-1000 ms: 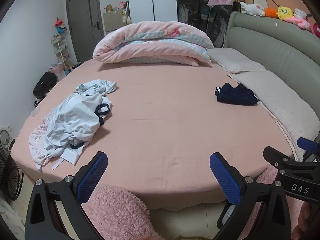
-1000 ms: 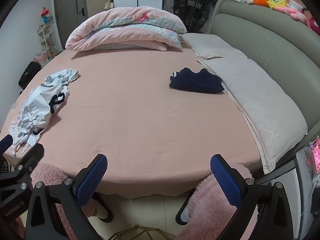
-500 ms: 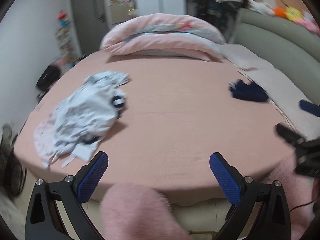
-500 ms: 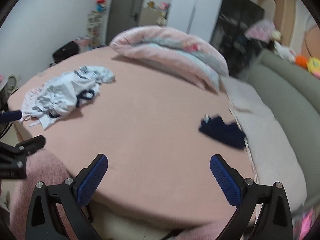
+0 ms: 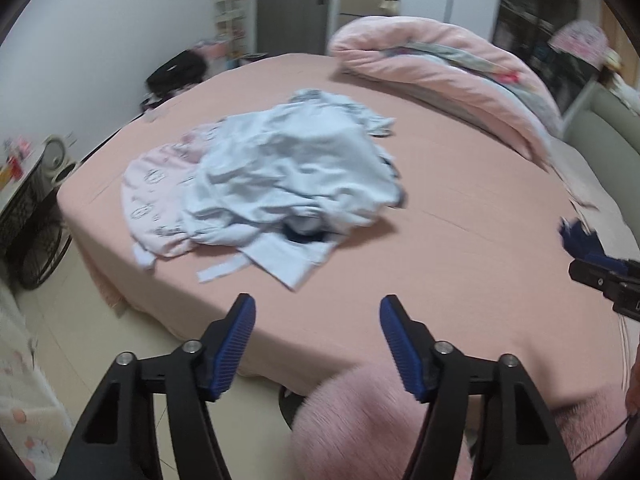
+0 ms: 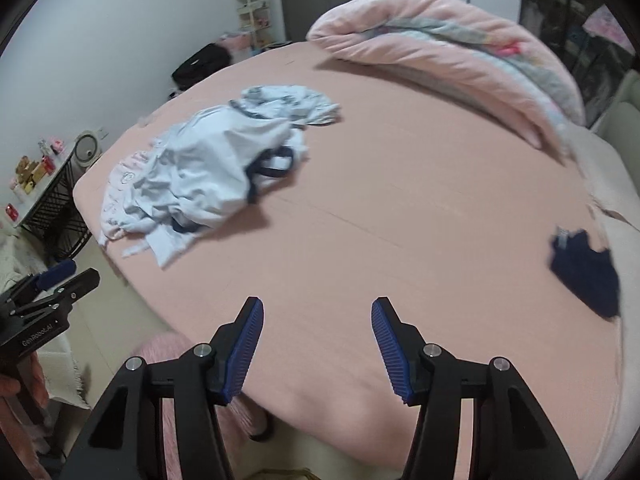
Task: Fold clothes
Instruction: 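Move both grippers toward the light blue shirt on the clothes pile, then grasp the shirt edge with the right gripper while the left gripper grasps another edge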
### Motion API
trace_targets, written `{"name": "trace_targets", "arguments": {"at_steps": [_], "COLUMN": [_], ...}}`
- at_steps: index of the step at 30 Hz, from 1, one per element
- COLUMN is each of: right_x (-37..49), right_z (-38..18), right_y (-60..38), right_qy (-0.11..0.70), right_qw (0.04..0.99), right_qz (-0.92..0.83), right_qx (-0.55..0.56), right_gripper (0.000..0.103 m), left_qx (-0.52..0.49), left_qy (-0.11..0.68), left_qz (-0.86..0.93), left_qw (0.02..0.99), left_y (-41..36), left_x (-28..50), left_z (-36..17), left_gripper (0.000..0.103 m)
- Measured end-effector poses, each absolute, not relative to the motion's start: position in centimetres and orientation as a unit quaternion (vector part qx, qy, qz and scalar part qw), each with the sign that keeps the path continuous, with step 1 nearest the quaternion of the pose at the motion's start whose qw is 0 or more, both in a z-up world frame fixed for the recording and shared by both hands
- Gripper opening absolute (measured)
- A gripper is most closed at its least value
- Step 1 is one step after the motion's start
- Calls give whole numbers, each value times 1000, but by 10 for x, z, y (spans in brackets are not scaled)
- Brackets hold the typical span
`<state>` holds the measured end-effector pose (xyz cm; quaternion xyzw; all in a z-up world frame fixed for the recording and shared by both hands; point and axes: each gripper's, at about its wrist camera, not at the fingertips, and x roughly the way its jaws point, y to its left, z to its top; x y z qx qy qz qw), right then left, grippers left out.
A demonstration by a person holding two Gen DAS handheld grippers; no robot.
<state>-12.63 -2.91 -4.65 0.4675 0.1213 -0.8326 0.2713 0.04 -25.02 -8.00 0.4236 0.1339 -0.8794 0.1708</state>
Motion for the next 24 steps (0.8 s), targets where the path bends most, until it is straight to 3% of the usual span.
{"name": "trace_targets", "arguments": {"at_steps": [13,24], "right_x": [-194,-230], "right_z": [-115,-139], "right_y": [-143,-201], "right_qy": [125,122], "right_qw": [280,279], "right_qz": [-792,-790], "right_qx": [528,532], "right_gripper": [56,56], "left_qx": [437,410], "left_qy": [181,221], "left_qz": [-860,-851], "left_qw": [192,240], "left_y": [-336,-414], "left_x": [-48,-76], "left_z": [-136,-156], "left_gripper": [49,52]}}
